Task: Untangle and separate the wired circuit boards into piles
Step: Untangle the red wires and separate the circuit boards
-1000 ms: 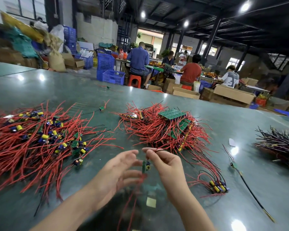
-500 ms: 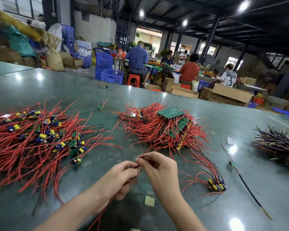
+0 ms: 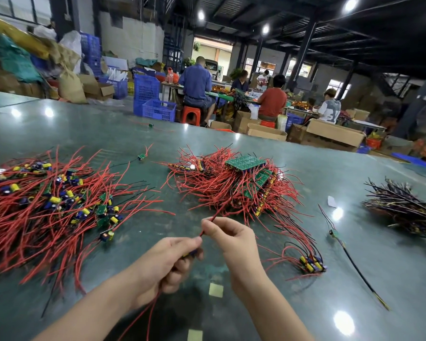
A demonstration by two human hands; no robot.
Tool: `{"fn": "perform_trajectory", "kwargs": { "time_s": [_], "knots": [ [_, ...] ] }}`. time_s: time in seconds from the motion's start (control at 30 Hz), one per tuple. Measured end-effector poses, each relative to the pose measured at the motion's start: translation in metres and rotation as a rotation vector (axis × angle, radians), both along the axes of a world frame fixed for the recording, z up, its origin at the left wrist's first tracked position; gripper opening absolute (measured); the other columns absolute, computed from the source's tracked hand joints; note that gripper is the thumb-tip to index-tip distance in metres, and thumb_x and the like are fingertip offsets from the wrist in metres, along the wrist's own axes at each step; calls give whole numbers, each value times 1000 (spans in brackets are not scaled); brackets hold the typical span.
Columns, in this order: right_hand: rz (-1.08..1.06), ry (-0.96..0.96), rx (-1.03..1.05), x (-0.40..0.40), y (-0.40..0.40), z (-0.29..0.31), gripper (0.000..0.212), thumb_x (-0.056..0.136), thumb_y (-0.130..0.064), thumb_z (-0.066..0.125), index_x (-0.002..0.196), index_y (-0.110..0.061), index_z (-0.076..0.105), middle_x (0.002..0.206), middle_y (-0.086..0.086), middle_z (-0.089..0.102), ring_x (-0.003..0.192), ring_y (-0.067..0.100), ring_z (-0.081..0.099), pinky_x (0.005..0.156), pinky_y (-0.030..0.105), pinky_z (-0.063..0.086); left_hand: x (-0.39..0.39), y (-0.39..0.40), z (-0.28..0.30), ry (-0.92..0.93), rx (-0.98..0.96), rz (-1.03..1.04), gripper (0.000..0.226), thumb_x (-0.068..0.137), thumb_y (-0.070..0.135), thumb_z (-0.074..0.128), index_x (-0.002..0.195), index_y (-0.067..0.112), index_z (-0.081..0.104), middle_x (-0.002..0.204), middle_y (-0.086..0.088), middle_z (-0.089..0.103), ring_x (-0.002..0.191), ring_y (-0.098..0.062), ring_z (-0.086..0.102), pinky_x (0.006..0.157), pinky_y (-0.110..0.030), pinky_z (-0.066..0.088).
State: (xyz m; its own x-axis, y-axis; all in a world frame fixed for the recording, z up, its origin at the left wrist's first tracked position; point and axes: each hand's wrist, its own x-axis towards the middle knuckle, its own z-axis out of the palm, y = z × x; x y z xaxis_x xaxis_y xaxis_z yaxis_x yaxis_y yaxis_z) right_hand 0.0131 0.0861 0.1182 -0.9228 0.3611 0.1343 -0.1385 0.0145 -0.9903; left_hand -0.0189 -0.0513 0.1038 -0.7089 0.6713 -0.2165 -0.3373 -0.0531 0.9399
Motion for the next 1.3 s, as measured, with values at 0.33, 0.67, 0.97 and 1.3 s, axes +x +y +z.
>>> {"fn": "perform_trajectory", "kwargs": {
  "time_s": [0.33, 0.67, 0.97, 1.3],
  "knots": [
    [-59, 56, -43, -3, -4, -6, 15, 77, -6, 71, 69, -18, 70, 61, -11, 65, 58, -1, 53, 57, 10, 41, -3, 1, -3, -120, 28, 32, 30, 77, 43, 55, 58, 19, 57, 47, 8, 20, 31, -4, 13, 34, -7, 12],
    [153, -103, -637, -9, 1, -6, 8, 65, -20, 69, 71, -16, 66, 58, -6, 61, 45, 2, 44, 44, 15, 35, -4, -1, 1, 74, 45, 124, 35, 76, 45, 54, 55, 17, 55, 44, 5, 20, 30, -4, 12, 38, -5, 14],
    [249, -171, -707, -11, 11, -3, 9, 67, -24, 68, 63, -16, 72, 58, -7, 58, 44, 3, 42, 45, 14, 33, -7, -4, -1, 88, 35, 94, 34, 78, 40, 55, 54, 17, 56, 44, 4, 24, 31, -4, 12, 37, -5, 14],
    [68, -266, -606, -11, 24, 2, 8, 65, -19, 70, 71, -15, 67, 60, -5, 61, 42, 2, 39, 41, 11, 32, -13, -8, -8, 102, -36, 71, 36, 86, 37, 53, 56, 18, 54, 48, 3, 22, 33, -5, 12, 39, -6, 13]
  ]
}}
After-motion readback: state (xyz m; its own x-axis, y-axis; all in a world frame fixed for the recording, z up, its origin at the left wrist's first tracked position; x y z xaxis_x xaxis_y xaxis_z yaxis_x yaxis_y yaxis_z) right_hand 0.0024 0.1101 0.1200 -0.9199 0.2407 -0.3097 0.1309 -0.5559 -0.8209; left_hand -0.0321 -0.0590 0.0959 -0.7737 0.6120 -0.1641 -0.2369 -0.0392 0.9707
